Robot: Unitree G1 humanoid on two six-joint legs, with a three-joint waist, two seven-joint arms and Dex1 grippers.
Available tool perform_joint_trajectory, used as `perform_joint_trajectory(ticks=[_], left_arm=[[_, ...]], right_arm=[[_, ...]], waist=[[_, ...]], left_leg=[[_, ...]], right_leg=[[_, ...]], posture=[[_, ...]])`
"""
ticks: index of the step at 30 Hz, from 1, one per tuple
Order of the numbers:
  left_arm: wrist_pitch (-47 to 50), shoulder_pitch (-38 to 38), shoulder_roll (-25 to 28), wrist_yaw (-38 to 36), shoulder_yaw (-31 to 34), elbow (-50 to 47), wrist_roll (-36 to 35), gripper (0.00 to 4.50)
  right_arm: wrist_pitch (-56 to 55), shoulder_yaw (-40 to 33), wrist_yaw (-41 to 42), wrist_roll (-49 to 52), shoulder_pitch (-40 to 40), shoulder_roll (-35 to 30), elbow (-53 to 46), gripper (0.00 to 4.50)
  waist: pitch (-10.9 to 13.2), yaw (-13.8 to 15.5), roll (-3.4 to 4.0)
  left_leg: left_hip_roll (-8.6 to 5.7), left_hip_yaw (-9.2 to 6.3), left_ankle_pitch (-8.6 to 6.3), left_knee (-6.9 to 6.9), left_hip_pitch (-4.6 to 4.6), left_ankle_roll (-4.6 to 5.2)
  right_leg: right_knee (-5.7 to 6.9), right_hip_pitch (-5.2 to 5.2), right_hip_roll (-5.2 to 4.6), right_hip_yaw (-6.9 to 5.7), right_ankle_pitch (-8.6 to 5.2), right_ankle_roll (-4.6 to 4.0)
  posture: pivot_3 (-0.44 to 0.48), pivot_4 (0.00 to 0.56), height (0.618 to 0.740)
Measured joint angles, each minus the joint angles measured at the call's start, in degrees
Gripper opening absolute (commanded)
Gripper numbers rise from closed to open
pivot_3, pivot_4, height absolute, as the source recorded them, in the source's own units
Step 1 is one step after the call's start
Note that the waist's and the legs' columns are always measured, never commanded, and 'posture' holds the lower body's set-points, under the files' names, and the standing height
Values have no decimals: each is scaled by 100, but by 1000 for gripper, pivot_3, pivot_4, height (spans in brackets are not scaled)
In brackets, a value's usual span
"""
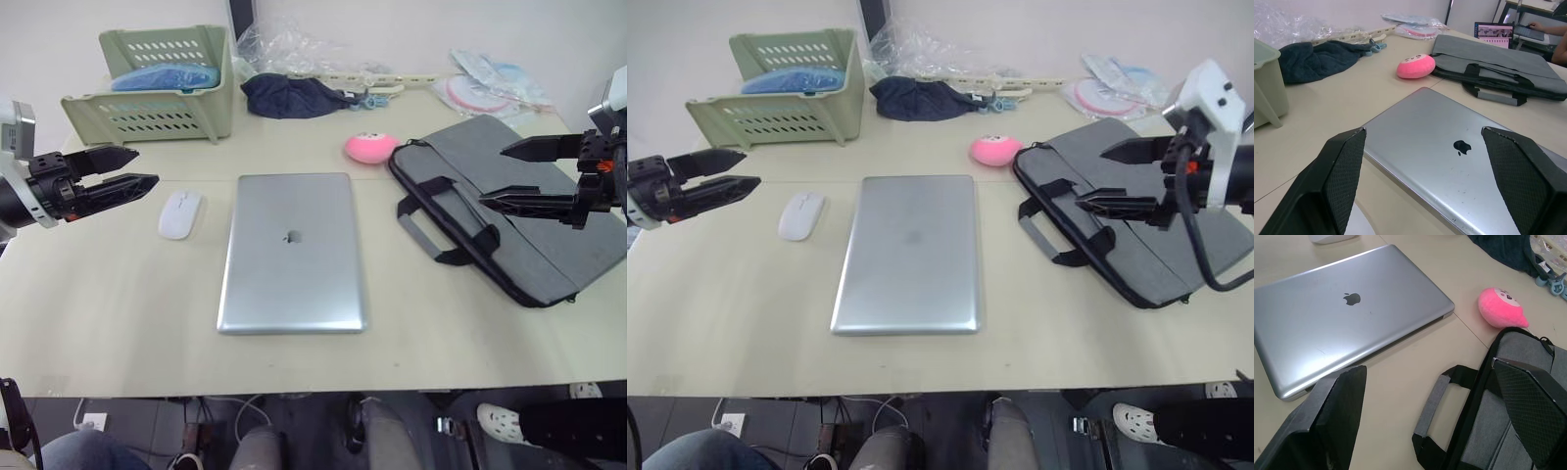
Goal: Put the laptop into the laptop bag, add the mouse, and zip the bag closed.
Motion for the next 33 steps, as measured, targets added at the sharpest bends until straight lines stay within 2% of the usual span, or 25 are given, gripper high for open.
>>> perform_joint_trajectory(ticks=[6, 18, 27, 31, 33], left_arm=[[89, -385, -172, -110, -66, 64, 6, 4045], [222, -463, -215, -117, -77, 169, 109, 4045], [429, -474, -321, -15, -68, 67, 109, 4045], [801, -469, -337, 42, 69, 23, -40, 4045], [1107, -314, -311, -50, 212, -19, -222, 4134]], right_arm=[[59, 72, -153, -7, -135, 154, 104, 4500], [203, 153, -296, 75, -3, 195, -24, 4500], [363, -189, -638, 252, 137, 365, -246, 4500], [502, -364, -929, 376, 166, 579, -358, 4500], [624, -477, -1152, 493, 281, 794, -476, 3940]], waist=[[0, 0, -1], [-1, -2, -1], [-1, -4, -1], [-2, -5, -4], [-3, -6, -3]], left_leg=[[0, 0, 0, 6, 0, 0], [0, 1, 0, 8, 2, 0], [0, 0, 0, 9, 1, 0], [0, 0, 0, 9, 2, 0], [0, 1, 0, 8, 3, 0]], right_leg=[[5, 0, 0, 1, 0, 0], [8, -1, -1, 0, 0, 0], [9, -1, -1, 0, 1, 1], [12, -1, 0, 0, 1, 1], [17, -1, -1, 1, 1, 1]], posture=[[0, 150, 740], [0, 150, 740], [0, 150, 740], [0, 150, 740], [0, 150, 740]])
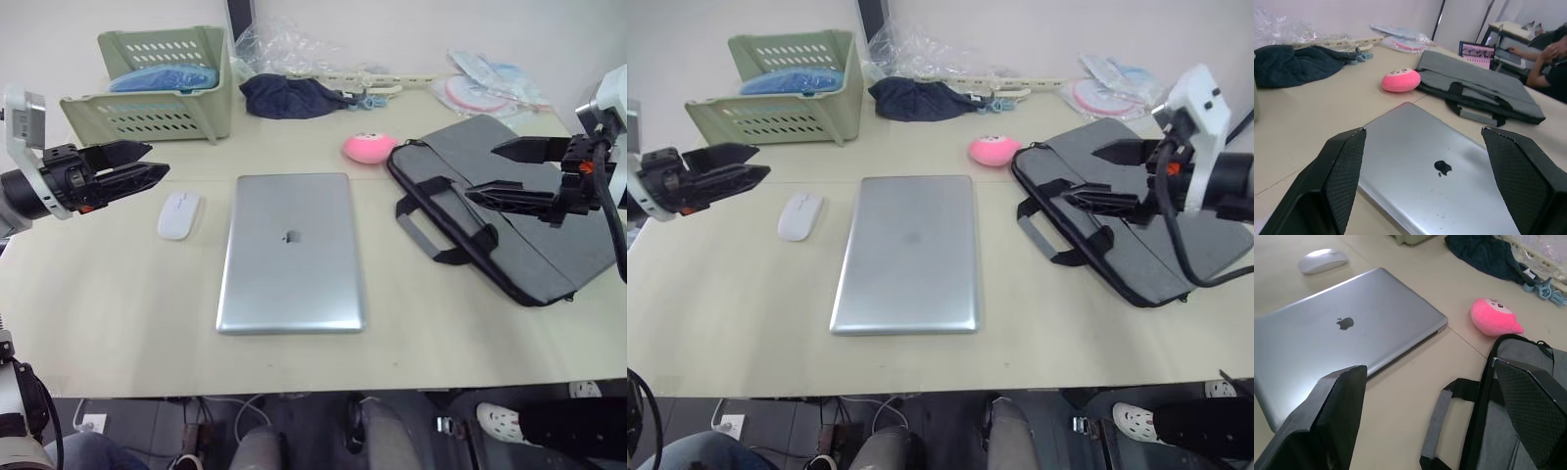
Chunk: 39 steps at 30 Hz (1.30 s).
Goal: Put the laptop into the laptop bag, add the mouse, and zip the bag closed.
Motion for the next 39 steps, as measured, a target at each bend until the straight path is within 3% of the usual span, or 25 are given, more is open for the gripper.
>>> perform_joint_trajectory(ticks=[1, 8, 13, 18, 23, 28, 39], left_arm=[[117, 198, 39, -106, 35, -42, -72, 4134], [490, 1207, -302, -179, 187, 199, -204, 4134], [581, 1439, -612, -184, 181, 396, -205, 4134], [662, 1026, -1050, -36, 160, 760, -202, 4134], [857, 733, -1271, 38, 37, 1171, -168, 4134], [832, 586, -1411, 29, -626, 1496, 302, 4134], [570, -244, -1289, -235, -1391, 2196, 1175, 4134]], right_arm=[[55, -22, -124, 54, 49, 123, -66, 3625], [339, -372, -1633, 187, 431, 1604, -403, 26], [519, -394, -2758, 220, 1068, 2744, -1017, 26], [591, -318, -3487, 213, 1418, 3407, -1392, 26], [555, -149, -3794, 151, 1829, 3655, -1448, 26], [451, 62, -4050, 45, 2187, 3959, -1534, 26], [308, 214, -4255, -85, 2167, 4124, -1611, 26]], waist=[[0, -17, 1], [-4, -1, -6], [-7, 14, -11], [-14, -8, -21], [-15, -48, -22], [-16, -52, -22], [-18, -34, -26]], left_leg=[[0, 2, 0, -1, 2, 0], [1, 4, 0, 7, 2, 0], [-2, -9, 0, 12, 8, -1], [-3, -7, 0, 12, 9, -1], [-3, 10, 0, -3, 49, -1], [-4, 20, 0, -7, 61, 0], [-5, 22, 0, -8, 62, 0]], right_leg=[[1, 0, 0, 0, 0, 0], [7, 0, 0, 3, 0, 0], [4, -2, 0, -5, 0, 0], [12, 1, 1, -1, 0, 0], [17, 7, 2, 4, 0, -1], [17, 13, 2, 12, 0, -1], [17, 13, 2, 15, 0, -2]], posture=[[0, 150, 740], [0, 150, 740], [0, 150, 740], [0, 150, 740], [0, 150, 740], [0, 150, 740], [0, 150, 740]])
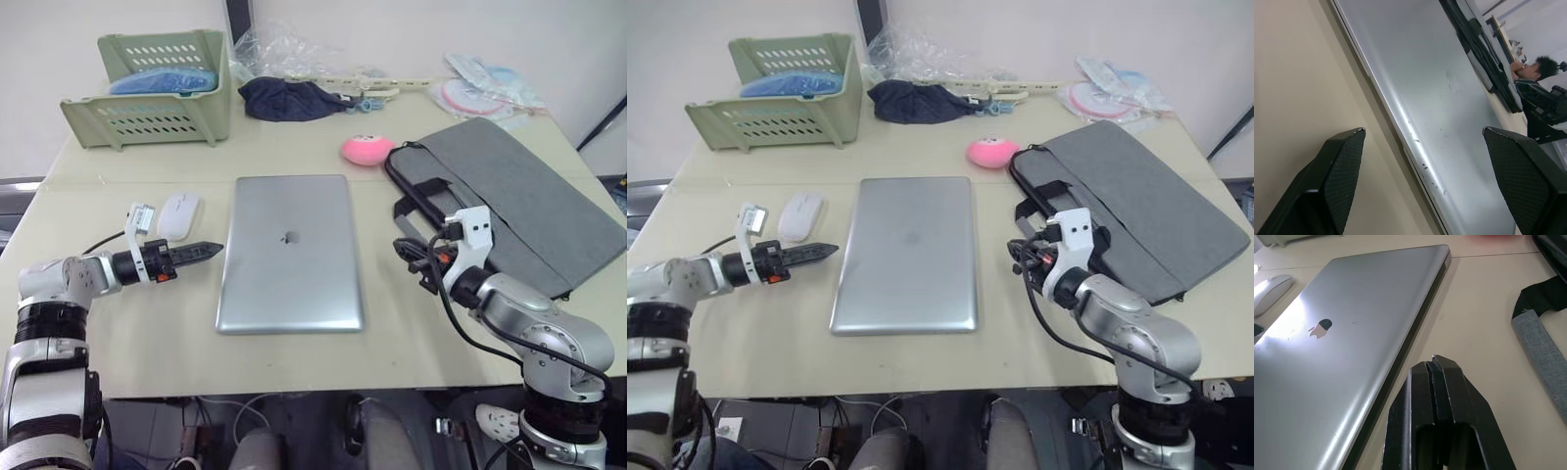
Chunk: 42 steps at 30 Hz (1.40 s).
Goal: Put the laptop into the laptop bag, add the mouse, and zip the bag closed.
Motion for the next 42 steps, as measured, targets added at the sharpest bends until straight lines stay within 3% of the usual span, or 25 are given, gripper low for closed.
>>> perform_joint_trajectory(ticks=[6, 22, 42], left_arm=[[-234, -218, -31, -295, -291, 232, 325, 4134], [-528, -541, -355, -307, -176, 849, 514, 4134], [-380, -1228, -553, -432, -361, 1698, 999, 4134]], right_arm=[[-215, 180, -148, -347, -167, 108, 263, 26], [-985, 1185, -270, -1699, -421, 252, 1361, 26], [-1605, 1670, 184, -2204, -891, 388, 2246, 26]], waist=[[-1, 3, -1], [-3, 12, -2], [-22, 12, -6]], left_leg=[[0, 1, 0, 1, 0, 0], [-2, 2, 1, 4, 3, 2], [-2, 0, 1, 4, 12, 3]], right_leg=[[0, 0, -1, 1, 0, 0], [7, 1, -6, 6, 0, 0], [9, 10, -6, 4, 0, 0]], posture=[[0, 150, 740], [0, 150, 740], [0, 150, 740]])
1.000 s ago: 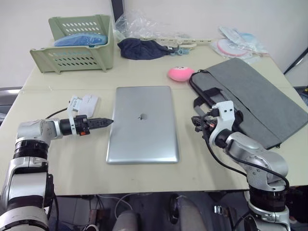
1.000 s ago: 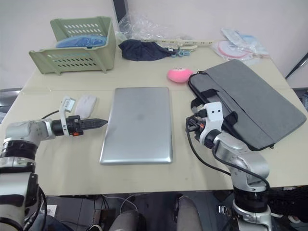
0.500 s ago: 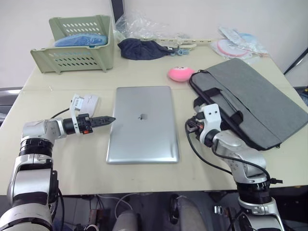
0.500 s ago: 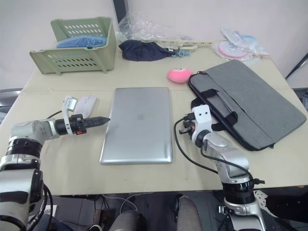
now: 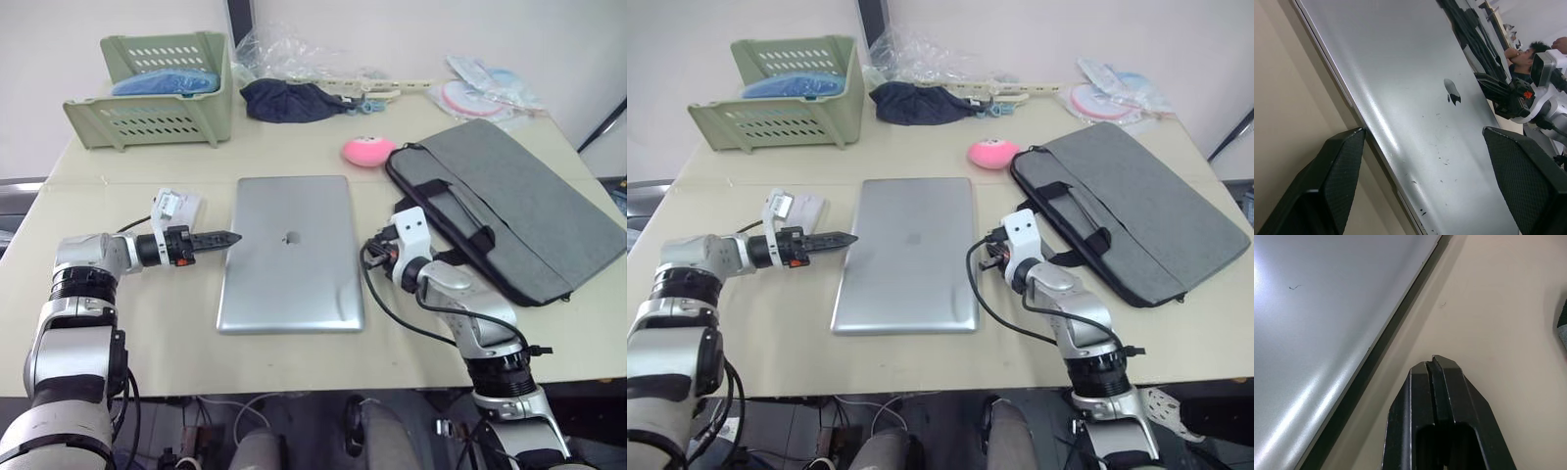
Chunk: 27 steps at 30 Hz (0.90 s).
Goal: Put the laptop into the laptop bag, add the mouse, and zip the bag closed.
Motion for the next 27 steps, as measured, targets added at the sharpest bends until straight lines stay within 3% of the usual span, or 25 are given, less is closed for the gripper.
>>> perform_joint_trajectory(ticks=[27], left_arm=[[215, -220, -245, 192, 267, 391, 204, 4134]], right_arm=[[-116, 238, 294, -491, -157, 354, 259, 26]], waist=[[-34, 10, 20]], left_leg=[[0, -8, 0, 5, 8, 0]], right_leg=[[2, 31, -4, 2, 0, 0]], posture=[[0, 150, 740]])
